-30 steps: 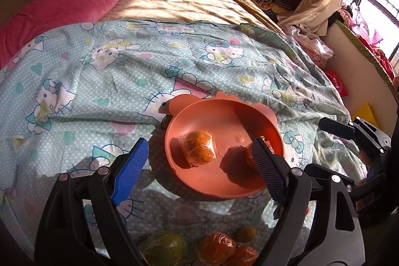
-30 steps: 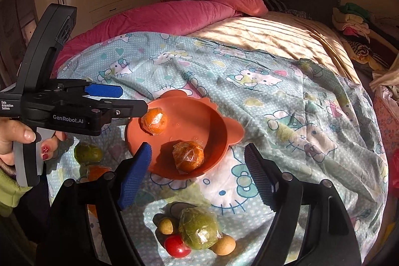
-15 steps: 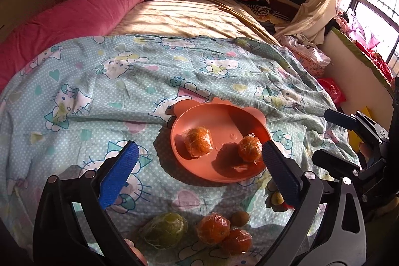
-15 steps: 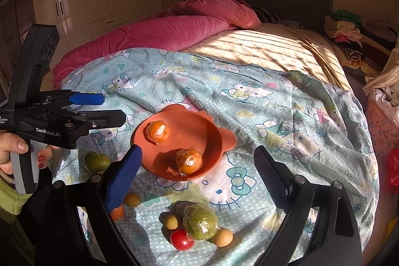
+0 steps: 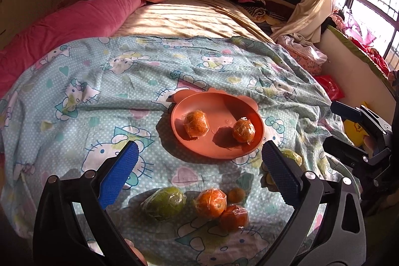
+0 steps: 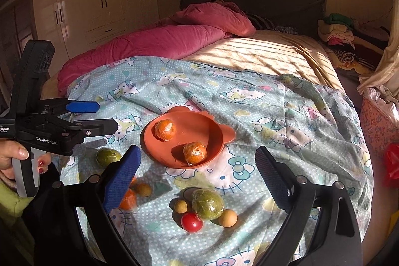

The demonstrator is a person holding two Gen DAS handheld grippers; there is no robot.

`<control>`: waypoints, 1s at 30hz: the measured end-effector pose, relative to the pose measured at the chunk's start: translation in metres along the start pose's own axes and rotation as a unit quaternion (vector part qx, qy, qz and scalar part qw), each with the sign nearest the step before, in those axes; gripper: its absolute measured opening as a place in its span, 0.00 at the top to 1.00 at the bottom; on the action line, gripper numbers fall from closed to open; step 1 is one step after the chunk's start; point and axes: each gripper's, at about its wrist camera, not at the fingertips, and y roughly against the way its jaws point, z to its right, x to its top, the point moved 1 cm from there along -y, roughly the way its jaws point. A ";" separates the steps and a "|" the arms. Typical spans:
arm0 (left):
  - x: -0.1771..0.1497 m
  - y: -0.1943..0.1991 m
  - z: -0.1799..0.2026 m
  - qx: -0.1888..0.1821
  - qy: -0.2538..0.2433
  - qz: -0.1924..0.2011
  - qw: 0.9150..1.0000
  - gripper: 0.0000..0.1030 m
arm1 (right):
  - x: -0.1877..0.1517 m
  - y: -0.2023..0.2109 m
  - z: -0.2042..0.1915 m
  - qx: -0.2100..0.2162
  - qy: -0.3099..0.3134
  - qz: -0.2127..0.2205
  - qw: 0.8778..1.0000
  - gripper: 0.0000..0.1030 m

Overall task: Organize fruits
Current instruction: 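Withdraw both tools from the plate back toward the remaining fruit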

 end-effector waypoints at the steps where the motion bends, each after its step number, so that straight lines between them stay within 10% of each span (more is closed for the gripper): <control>1: -0.002 0.000 0.001 0.001 -0.002 -0.002 1.000 0.10 | -0.003 0.001 -0.001 0.000 -0.001 -0.001 1.000 0.10; 30: -0.081 -0.013 0.013 -0.026 -0.004 -0.083 0.996 0.10 | -0.062 -0.007 -0.013 -0.001 -0.021 -0.060 0.998 0.09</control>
